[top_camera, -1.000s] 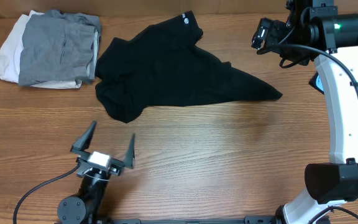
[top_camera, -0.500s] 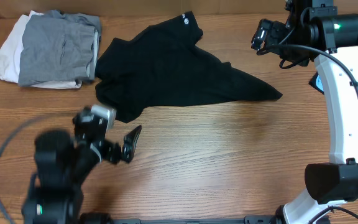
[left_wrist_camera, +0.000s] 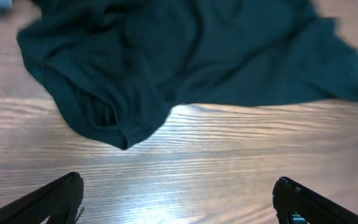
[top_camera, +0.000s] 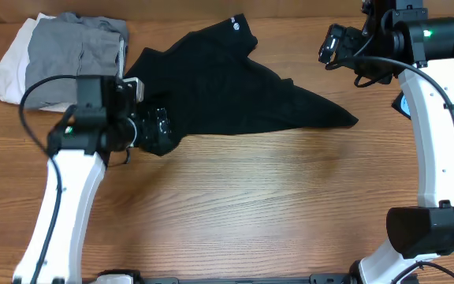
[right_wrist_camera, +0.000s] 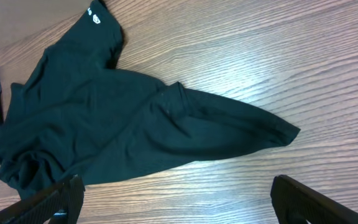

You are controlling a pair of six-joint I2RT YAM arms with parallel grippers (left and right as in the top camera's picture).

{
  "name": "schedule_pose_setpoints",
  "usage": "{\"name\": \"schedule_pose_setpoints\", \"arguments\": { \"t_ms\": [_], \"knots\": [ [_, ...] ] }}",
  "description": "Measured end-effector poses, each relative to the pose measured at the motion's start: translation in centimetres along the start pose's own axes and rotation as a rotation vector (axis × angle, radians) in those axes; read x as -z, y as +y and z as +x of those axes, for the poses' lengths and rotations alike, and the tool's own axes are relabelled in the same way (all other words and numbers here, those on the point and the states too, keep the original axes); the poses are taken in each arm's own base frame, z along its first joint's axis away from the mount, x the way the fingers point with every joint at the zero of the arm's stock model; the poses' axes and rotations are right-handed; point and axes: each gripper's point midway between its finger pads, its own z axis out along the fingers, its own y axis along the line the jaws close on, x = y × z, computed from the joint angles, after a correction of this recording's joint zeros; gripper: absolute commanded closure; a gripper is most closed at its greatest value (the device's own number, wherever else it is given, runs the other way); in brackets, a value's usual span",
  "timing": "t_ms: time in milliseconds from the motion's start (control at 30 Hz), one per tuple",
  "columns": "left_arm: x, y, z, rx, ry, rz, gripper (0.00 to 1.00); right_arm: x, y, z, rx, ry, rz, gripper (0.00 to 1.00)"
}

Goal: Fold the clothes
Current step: 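Reach the left gripper to the shirt's left edge and grasp it, then grasp the shirt's right side with the right gripper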

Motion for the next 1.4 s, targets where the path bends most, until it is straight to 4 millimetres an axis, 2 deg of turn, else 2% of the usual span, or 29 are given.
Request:
{"name": "schedule_pose_setpoints", "arguments": {
  "t_ms": [233,367,500,633,933,1067,1100,1200,1233,1267,1300,1400],
  "knots": [
    [-6.4,4.3,1.0,0.12,0.127,-0.163,0.0,0.0,0.0,0.1,-0.001,0.004,0.001,0.0],
    [-8.0,7.0,1.1,0.218,0.138,-0.241,0.0,0.0,0.0,0.1,-0.001,0.004,0.001,0.0],
    [-9.8,9.5,2.4,0.297,0.198,-0.299,0.04,0.0,0.0,0.1,-0.001,0.004,0.002,0.0],
    [-11.3,10.2,3.0,0.32,0.222,-0.313,0.05,0.0,0.0,0.1,-0.001,0.005,0.002,0.0],
    [-12.1,10.3,1.5,0.323,0.159,-0.302,0.09,-0.3,-0.2,0.4,-0.002,0.018,0.007,0.0],
    [-13.0,10.7,1.9,0.327,0.177,-0.31,0.11,-1.1,-0.6,1.2,-0.006,0.047,0.019,0.0],
    [-13.3,10.8,2.2,0.329,0.187,-0.312,0.15,-1.1,-0.6,1.2,-0.011,0.049,0.02,0.0],
    [-13.9,11.1,2.6,0.337,0.203,-0.322,0.39,-1.1,-0.7,1.3,-0.032,0.05,0.023,0.0],
    [-13.9,11.1,2.5,0.343,0.2,-0.319,0.52,-1.1,-0.7,1.3,-0.037,0.051,0.024,0.0],
    [-14.0,11.1,2.5,0.341,0.199,-0.32,0.71,-1.2,-0.8,1.3,-0.041,0.052,0.024,0.0],
    [-14.0,11.1,2.5,0.344,0.2,-0.318,0.74,-1.2,-0.8,1.3,-0.047,0.054,0.026,0.0],
    [-14.1,11.1,2.6,0.35,0.204,-0.32,0.73,-1.9,-0.8,1.5,-0.057,0.076,0.027,0.0]
  ]
}}
